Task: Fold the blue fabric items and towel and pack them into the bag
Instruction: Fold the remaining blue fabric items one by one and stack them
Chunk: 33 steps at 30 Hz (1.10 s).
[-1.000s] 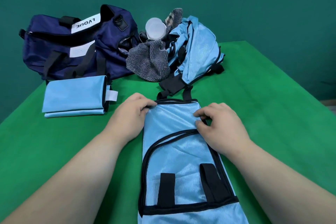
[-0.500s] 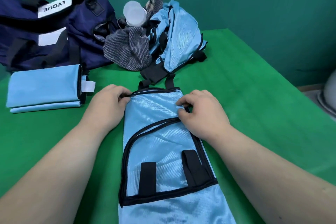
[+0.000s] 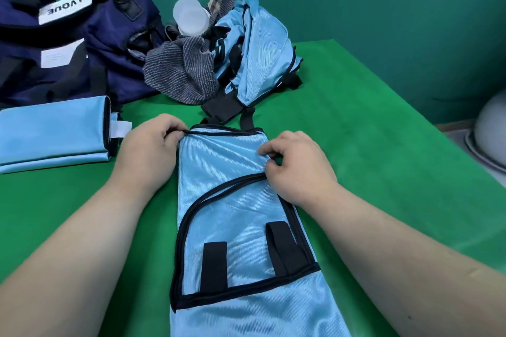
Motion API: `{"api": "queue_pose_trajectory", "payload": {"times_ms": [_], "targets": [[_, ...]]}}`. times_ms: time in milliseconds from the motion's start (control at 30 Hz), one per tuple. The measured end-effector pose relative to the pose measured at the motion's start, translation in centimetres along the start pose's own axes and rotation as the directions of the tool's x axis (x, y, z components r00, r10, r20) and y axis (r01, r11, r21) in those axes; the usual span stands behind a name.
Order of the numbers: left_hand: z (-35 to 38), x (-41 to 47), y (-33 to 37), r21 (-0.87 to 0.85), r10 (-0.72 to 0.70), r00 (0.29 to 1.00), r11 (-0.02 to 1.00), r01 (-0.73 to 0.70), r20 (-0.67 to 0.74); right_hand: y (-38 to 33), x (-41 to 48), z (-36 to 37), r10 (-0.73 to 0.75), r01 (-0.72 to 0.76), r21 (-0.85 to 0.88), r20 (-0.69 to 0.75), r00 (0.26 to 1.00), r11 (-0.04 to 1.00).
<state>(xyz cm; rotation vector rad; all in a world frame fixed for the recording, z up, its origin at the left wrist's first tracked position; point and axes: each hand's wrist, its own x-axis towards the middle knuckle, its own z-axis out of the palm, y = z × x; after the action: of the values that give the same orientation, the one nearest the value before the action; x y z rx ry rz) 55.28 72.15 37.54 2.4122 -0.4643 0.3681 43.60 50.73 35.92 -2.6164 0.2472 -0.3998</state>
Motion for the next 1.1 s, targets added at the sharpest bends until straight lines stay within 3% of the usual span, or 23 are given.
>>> {"api": "queue_pose_trajectory", "payload": {"times_ms": [267,400,633,833,1100], "targets": [[0.4,0.1,-0.8,-0.101,0.02,1.0,0.995,-0.021,-0.012,0.3,0.0,0.5,0.004,0.005,0.076,-0.123,0.992,0.997],[0.4,0.4,-1.2,-0.208,-0.083,0.996,0.974,0.088,0.029,0.3,-0.2,0.5,0.022,-0.005,0.096,-0.183,0.983,0.995],[1.0,0.5,-1.2,-0.21,-0.102,0.99,0.97,0.121,0.097,0.2,0.2,0.6,0.075,-0.078,-0.037,-0.078,0.994,0.996],[1.4,0.2,-1.4,-0.205,0.105,0.992,0.975,-0.089,0.069,-0.2,0.1,0.1,0.093,-0.094,-0.031,-0.036,0.995,0.995],[2.1,1.1,-1.4,-0.12,0.001,0.994,0.993,0.013,0.108,-0.3,0.3,0.2,0.082,-0.076,-0.13,0.043,0.996,0.989]]}}
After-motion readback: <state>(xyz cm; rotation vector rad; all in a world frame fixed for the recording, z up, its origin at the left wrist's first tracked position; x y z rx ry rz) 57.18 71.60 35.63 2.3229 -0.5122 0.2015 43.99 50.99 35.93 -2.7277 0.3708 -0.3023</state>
